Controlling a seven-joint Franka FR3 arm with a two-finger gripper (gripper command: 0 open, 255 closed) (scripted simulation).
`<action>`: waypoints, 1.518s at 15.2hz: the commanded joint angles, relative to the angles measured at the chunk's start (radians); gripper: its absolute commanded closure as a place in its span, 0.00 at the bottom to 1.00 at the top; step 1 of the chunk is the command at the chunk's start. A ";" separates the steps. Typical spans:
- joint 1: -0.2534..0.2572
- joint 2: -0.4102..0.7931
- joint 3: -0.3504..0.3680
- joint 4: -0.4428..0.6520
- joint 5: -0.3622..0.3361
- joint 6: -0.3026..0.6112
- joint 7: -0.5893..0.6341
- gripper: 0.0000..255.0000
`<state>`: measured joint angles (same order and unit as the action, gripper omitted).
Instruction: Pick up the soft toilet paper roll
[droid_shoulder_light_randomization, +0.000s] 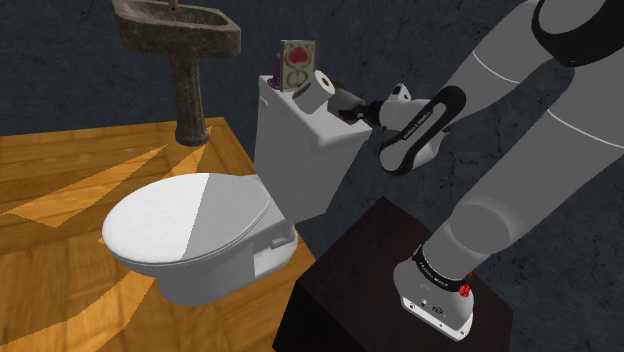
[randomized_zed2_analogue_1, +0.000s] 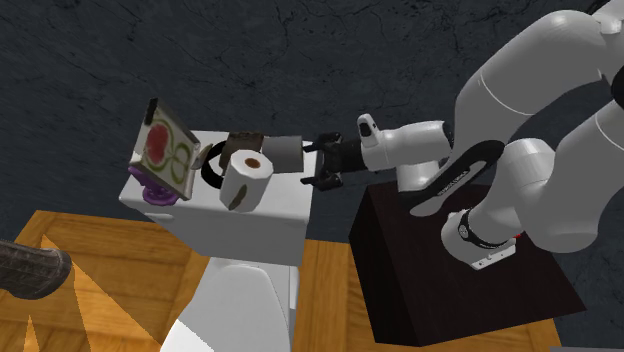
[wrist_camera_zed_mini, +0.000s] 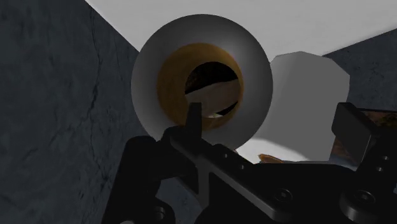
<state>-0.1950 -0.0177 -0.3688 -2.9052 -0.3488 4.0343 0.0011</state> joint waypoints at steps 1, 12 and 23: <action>0.001 0.055 0.000 0.009 0.002 0.048 0.004 0.00; 0.001 0.120 0.003 0.018 0.008 0.104 0.008 1.00; -0.001 -0.073 -0.002 -0.002 -0.010 -0.069 0.000 1.00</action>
<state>-0.1956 -0.0715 -0.3703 -2.9060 -0.3565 3.9832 0.0011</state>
